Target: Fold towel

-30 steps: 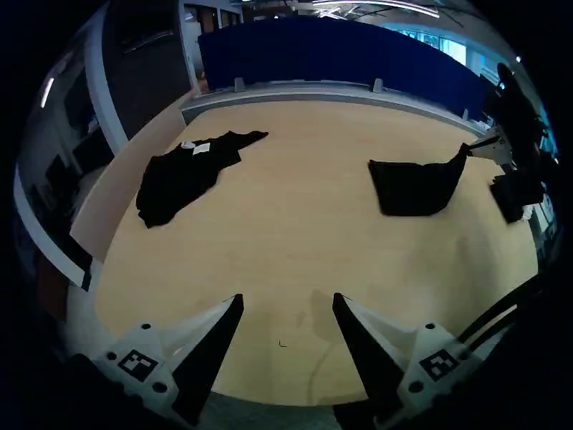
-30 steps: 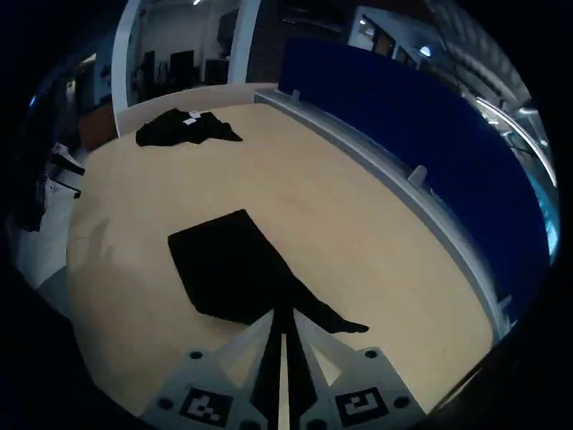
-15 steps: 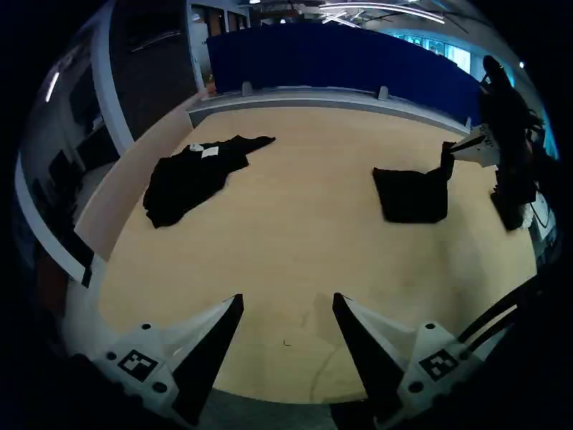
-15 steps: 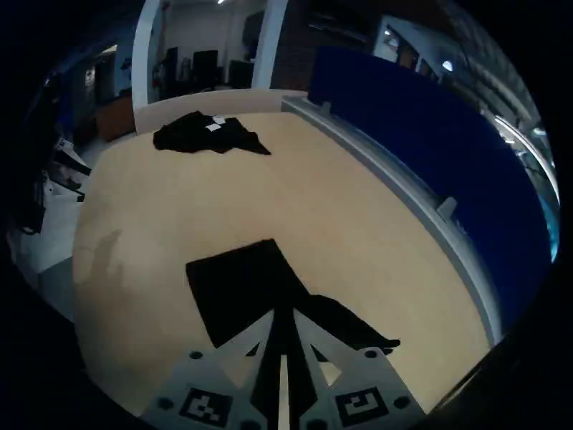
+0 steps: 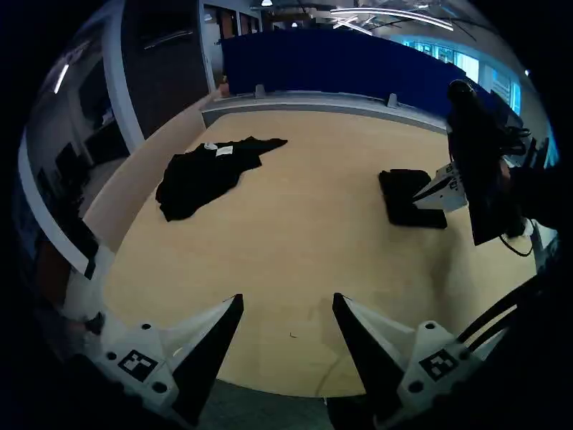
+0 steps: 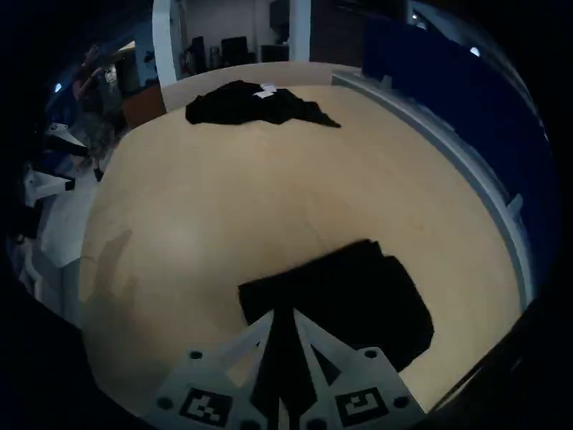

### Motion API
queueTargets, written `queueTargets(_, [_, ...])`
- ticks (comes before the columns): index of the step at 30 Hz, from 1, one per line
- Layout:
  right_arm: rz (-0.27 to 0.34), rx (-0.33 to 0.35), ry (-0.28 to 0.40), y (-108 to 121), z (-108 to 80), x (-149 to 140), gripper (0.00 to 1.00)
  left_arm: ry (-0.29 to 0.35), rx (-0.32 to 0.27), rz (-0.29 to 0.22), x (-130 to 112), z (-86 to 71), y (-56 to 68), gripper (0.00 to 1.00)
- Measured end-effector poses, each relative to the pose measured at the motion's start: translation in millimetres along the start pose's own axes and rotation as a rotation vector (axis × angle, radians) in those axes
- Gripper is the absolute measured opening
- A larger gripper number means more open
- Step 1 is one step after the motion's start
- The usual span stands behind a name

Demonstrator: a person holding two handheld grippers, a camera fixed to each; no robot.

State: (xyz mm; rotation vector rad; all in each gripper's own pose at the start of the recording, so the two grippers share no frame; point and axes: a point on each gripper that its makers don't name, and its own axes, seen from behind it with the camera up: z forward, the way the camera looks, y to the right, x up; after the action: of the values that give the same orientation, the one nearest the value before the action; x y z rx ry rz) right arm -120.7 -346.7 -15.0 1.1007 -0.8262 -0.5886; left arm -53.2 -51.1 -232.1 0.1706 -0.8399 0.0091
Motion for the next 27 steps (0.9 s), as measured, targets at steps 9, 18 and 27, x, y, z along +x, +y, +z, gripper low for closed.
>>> queueTargets(9, [0.022,0.007,-0.009,-2,1.2,-3,0.03,-0.008,0.001,0.002,-4,-0.1,-2.3,0.93])
queueTargets(18, [0.047,-0.012,0.012,2,-7.2,-2,0.25,-0.009,-0.001,0.005,-4,0.0,-0.6,0.92])
queueTargets(27, [0.059,-0.034,0.033,6,-23.5,-7,0.78,-0.009,-0.001,0.013,-3,0.3,1.7,0.93])
